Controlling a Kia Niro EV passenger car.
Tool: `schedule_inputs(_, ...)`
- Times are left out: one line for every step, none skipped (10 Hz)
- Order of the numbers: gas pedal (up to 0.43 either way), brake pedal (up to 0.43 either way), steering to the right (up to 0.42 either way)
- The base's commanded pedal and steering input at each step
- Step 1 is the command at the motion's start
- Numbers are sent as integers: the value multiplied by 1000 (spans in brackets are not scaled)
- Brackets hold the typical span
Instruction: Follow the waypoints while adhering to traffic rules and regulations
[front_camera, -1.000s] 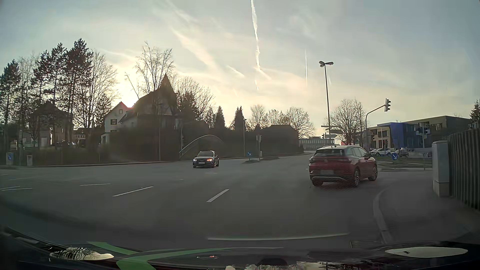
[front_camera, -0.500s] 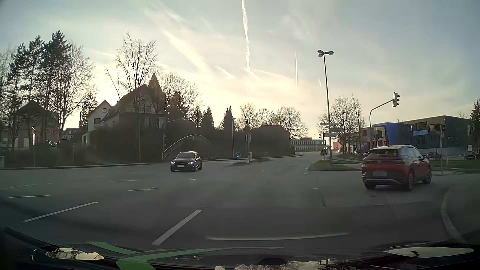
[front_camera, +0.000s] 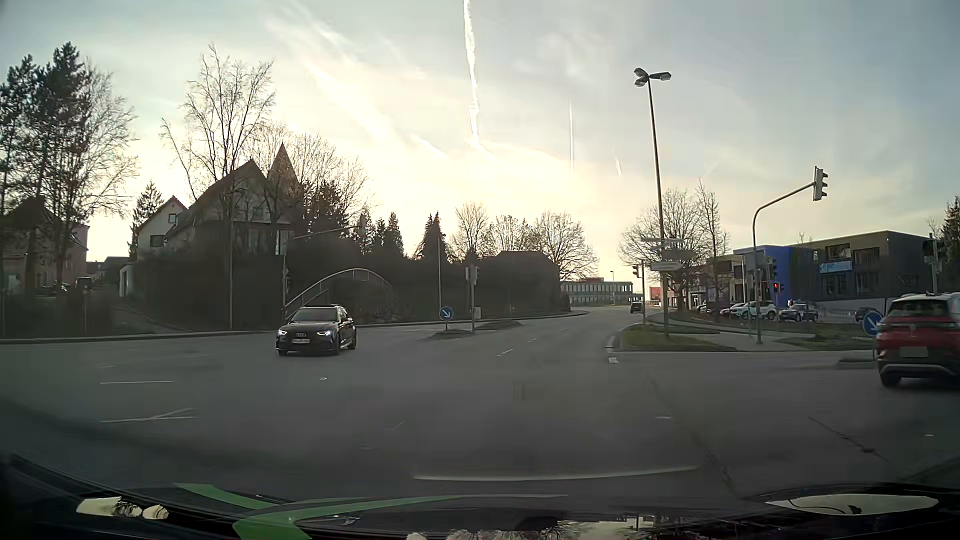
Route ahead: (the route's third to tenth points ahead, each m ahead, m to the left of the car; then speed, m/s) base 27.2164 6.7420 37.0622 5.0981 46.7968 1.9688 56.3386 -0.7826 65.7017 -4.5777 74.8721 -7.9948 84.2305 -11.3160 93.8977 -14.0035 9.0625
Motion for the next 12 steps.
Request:
schedule_inputs(339,0,43)
schedule_inputs(339,0,42)
schedule_inputs(339,0,42)
schedule_inputs(339,0,42)
schedule_inputs(339,0,42)
schedule_inputs(339,0,41)
schedule_inputs(339,0,40)
schedule_inputs(339,0,41)
schedule_inputs(339,0,41)
schedule_inputs(339,0,39)
schedule_inputs(331,0,39)
schedule_inputs(331,0,39)
